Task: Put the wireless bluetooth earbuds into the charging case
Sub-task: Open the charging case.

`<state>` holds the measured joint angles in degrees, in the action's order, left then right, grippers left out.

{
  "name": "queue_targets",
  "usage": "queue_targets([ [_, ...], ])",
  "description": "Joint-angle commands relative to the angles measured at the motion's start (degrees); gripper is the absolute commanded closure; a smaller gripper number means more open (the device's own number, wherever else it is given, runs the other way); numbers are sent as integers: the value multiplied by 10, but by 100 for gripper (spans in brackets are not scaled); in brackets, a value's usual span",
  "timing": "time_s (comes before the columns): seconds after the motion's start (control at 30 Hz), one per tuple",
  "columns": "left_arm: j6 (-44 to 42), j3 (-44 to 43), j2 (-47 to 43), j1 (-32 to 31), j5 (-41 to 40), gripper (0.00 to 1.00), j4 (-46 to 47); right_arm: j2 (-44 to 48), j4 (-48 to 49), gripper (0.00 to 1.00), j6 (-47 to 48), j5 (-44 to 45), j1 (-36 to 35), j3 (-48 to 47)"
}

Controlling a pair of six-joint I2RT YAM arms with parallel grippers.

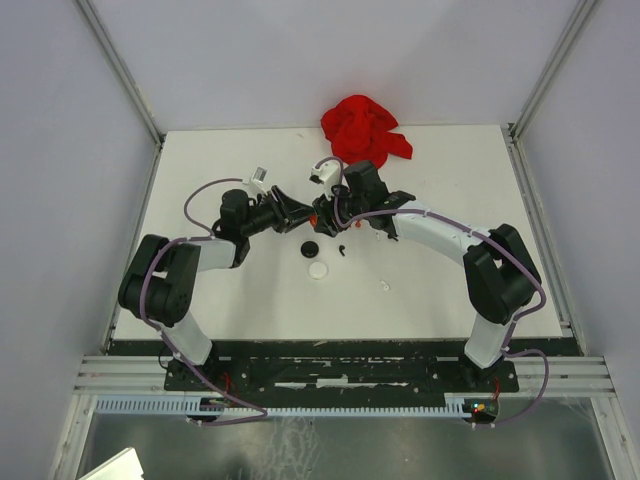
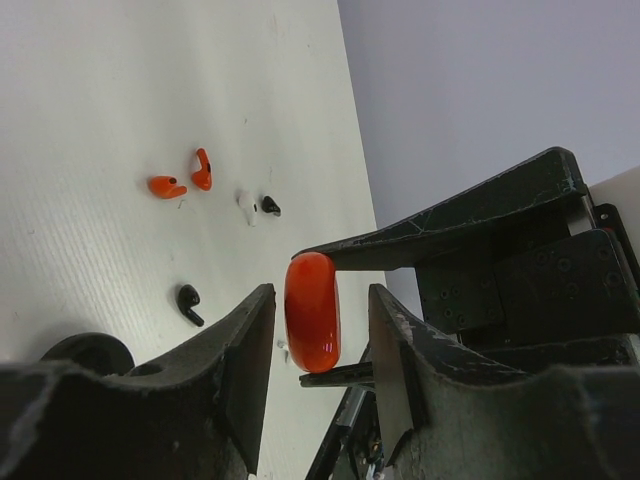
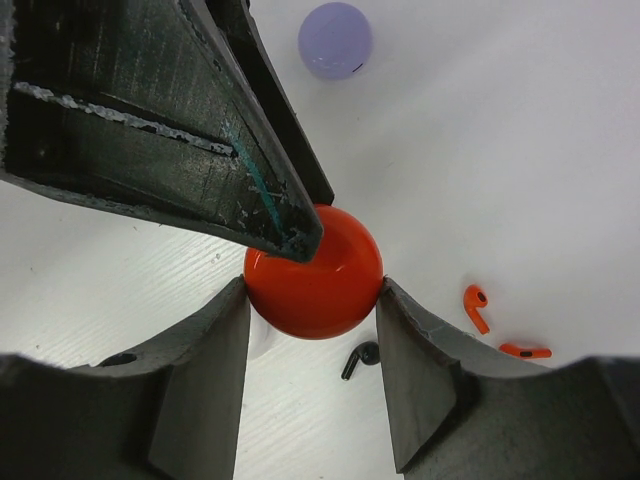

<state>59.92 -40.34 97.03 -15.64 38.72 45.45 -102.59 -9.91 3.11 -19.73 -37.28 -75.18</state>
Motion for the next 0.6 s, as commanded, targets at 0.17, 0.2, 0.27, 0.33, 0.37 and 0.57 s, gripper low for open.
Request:
queue_targets([
  [0.17, -32, -21, 7, -7, 13, 58, 11, 23, 25, 77, 4, -14, 0, -4],
  [0.2, -32, -22, 8, -8, 13, 59, 11, 22, 24, 77, 4, -14, 0, -3],
  [0.27, -33, -21, 9, -9, 13, 60, 12, 23, 25, 77, 3, -15, 0, -4],
  [0.33, -33, -22, 8, -10, 13, 62, 12, 23, 26, 77, 3, -15, 1, -3],
  [0.37, -34, -22, 8, -10, 12, 64, 12, 23, 26, 77, 3, -15, 0, -3],
  [0.57, -34, -23, 10, -11, 14, 83, 14, 25, 28, 76, 2, -15, 0, -2],
])
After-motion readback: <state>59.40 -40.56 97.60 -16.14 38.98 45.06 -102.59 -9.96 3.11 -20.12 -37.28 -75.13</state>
